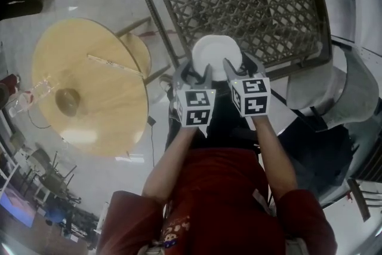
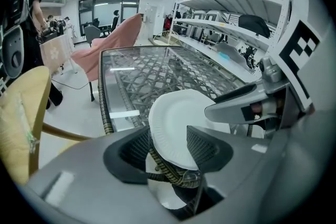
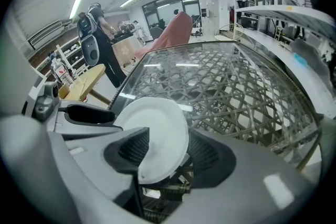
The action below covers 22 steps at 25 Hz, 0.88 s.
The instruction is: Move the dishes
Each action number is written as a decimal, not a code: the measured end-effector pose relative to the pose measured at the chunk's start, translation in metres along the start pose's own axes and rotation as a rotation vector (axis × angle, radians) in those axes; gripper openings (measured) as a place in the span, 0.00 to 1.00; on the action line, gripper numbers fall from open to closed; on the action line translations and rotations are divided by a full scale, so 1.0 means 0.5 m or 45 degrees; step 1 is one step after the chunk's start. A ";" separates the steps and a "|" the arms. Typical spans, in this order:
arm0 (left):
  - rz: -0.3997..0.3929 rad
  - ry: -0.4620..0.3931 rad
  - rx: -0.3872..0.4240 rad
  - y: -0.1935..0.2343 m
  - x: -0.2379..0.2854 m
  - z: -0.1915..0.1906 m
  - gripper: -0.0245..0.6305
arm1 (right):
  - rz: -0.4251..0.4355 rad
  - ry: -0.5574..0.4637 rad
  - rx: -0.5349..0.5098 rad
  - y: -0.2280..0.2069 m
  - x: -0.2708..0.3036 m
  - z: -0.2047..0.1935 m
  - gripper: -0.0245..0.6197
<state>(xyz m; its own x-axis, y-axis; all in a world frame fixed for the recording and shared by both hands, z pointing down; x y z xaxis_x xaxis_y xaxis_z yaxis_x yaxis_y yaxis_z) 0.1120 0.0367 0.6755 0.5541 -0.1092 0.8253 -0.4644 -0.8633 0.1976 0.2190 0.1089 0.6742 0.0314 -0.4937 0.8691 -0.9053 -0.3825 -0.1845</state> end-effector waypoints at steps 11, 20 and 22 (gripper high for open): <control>0.017 -0.074 -0.008 0.026 -0.051 0.026 0.39 | -0.092 -0.060 -0.016 0.010 -0.028 0.030 0.40; 0.041 -0.178 -0.041 0.054 -0.114 0.052 0.39 | -0.065 -0.120 -0.075 0.072 -0.052 0.071 0.40; 0.065 -0.224 -0.054 0.068 -0.140 0.067 0.39 | -0.054 -0.141 -0.097 0.089 -0.063 0.085 0.40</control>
<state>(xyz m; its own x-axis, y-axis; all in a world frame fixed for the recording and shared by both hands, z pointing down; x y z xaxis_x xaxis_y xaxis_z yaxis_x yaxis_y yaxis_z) 0.0805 -0.0016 0.6067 0.6393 -0.2401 0.7305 -0.5220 -0.8331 0.1830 0.1959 0.0740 0.6192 0.1130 -0.5629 0.8188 -0.9317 -0.3464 -0.1096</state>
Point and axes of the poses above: the fingertips, and each gripper's own axes: x forward along the fingers, y to its left, z out of its top, the point moved 4 cm from there along -x, backward along the fingers, and after that the axes turned 1 degree about -y, right-handed, at the moved point
